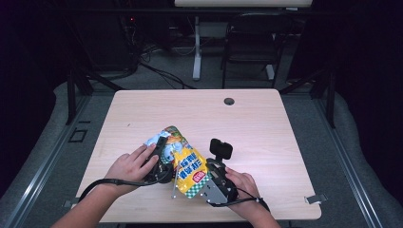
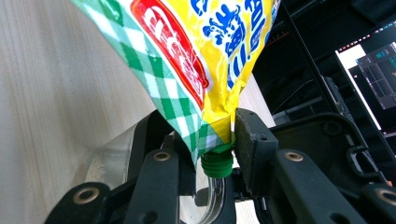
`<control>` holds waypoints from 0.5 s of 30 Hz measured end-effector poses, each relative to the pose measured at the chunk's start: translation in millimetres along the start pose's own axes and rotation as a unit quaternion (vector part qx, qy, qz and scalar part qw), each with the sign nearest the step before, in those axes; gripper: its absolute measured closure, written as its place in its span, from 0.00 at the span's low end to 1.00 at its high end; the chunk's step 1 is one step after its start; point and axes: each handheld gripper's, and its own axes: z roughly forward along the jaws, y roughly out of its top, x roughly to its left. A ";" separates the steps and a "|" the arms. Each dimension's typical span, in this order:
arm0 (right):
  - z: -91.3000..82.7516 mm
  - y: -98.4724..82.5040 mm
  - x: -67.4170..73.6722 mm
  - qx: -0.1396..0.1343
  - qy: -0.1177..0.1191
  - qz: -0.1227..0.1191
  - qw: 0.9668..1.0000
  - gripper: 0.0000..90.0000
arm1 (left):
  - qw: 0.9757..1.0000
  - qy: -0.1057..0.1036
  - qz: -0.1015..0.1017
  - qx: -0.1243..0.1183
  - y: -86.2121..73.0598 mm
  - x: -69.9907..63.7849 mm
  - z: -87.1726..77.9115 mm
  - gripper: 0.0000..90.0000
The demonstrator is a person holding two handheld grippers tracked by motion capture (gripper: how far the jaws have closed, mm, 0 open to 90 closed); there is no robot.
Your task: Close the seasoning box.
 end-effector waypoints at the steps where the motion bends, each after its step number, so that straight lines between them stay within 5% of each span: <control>1: 0.0 0.0 0.0 0.000 0.000 0.000 1.000 0.78 | 1.000 0.000 0.000 0.000 0.0 0.0 0.0 0.66; 15: -0.7 -0.5 0.1 -0.001 -0.001 0.002 1.000 0.78 | 1.000 0.017 0.016 -0.003 1.5 1.5 -1.1 0.66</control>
